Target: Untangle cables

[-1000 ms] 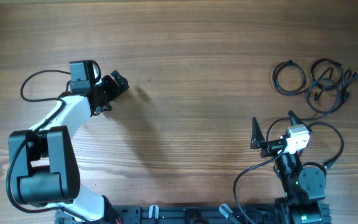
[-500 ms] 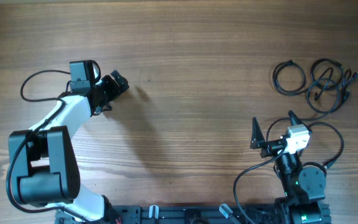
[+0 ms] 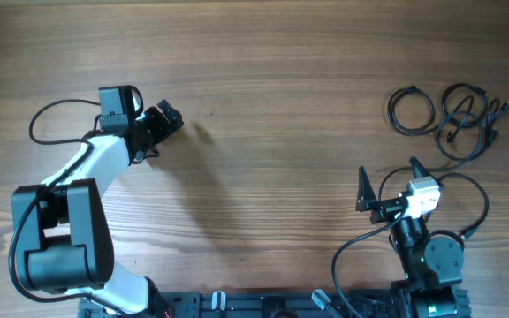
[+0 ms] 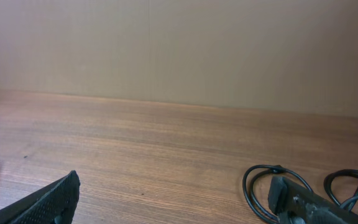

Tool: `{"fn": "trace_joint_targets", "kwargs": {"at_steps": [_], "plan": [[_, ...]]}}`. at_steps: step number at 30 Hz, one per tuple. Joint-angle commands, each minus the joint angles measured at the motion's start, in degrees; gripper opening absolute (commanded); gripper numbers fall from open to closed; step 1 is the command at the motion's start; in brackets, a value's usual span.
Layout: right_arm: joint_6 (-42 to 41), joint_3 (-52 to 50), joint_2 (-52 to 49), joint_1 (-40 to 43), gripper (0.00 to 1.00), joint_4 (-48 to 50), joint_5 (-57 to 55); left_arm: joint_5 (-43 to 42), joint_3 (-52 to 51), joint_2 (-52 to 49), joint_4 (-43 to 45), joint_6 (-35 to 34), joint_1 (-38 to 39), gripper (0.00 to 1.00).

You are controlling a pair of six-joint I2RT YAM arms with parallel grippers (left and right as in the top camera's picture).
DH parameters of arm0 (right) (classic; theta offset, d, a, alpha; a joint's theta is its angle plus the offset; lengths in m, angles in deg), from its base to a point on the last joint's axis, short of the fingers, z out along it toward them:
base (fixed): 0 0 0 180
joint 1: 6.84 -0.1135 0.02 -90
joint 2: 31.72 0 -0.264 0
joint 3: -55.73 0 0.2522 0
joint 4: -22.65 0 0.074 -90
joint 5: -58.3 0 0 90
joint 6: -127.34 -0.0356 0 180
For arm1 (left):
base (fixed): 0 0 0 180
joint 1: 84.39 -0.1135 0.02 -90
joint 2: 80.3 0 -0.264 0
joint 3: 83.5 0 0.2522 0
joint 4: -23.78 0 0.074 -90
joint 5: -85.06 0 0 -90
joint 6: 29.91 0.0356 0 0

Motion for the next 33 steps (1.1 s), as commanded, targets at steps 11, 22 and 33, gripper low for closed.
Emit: {"fn": "trace_joint_targets", "kwargs": {"at_steps": [11,22,33], "plan": [[1.01,-0.07,0.9,-0.2,1.0,0.09,0.68,-0.5,-0.09,0.68,-0.07,1.09,0.15,1.0],[0.98,-0.07,0.85,-0.2,1.0,0.09,0.68,-0.5,-0.09,13.35,-0.07,1.09,0.15,1.0],[0.98,-0.07,0.83,-0.2,1.0,0.09,0.7,-0.5,-0.09,21.24,-0.09,1.09,6.16,1.0]]}}
